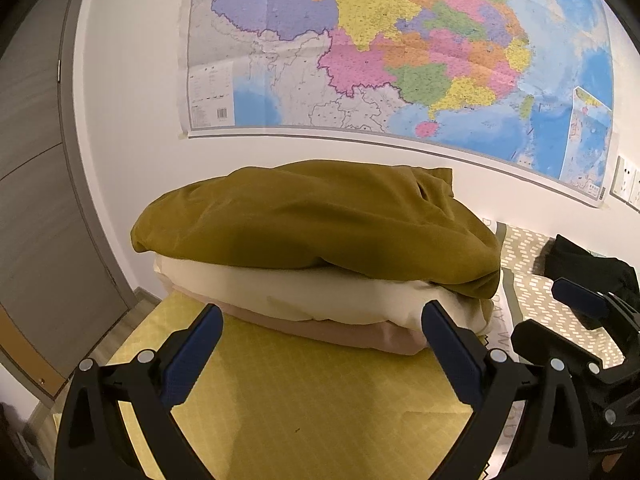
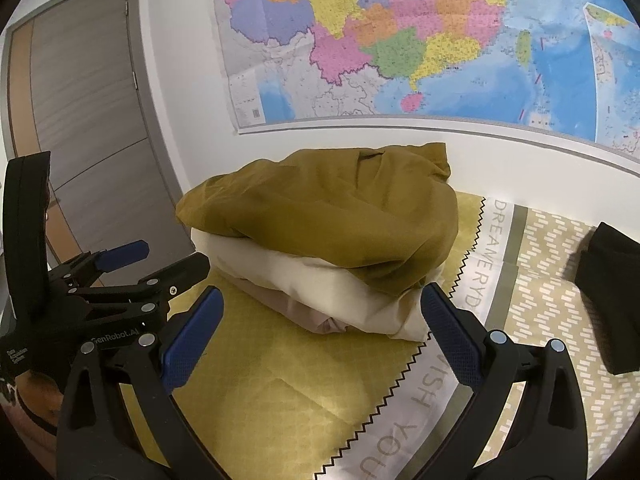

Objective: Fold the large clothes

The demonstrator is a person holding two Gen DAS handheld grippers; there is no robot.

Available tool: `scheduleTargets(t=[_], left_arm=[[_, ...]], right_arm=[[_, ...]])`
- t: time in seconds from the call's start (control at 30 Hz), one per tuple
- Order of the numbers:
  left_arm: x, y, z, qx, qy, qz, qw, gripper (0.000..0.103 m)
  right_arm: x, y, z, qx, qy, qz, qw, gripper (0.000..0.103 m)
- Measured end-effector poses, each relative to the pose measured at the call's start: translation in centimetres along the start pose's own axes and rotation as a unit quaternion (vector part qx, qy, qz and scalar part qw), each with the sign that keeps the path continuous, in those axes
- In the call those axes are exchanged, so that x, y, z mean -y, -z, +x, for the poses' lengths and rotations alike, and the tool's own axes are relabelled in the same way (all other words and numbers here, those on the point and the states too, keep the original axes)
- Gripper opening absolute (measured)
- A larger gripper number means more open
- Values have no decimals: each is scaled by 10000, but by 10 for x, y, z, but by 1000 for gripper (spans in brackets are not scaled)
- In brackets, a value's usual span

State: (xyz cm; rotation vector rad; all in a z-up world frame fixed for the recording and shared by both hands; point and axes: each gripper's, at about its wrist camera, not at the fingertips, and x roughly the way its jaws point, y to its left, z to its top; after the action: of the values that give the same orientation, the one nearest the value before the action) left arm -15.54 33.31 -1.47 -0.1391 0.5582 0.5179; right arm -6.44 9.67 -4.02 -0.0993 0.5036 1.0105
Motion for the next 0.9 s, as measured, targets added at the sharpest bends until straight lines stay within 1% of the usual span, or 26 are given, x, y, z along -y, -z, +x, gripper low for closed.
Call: scheduleTargets(t=[0.47, 0.9], left_arm=[[-1, 4, -10, 28, -182, 19, 9998, 96], [-1, 6, -15, 50, -238, 24, 9997, 96]], right_arm=[[-1, 2, -4, 27, 10, 25, 10000, 97], [-6, 5, -7, 12, 10, 30, 10000, 97]])
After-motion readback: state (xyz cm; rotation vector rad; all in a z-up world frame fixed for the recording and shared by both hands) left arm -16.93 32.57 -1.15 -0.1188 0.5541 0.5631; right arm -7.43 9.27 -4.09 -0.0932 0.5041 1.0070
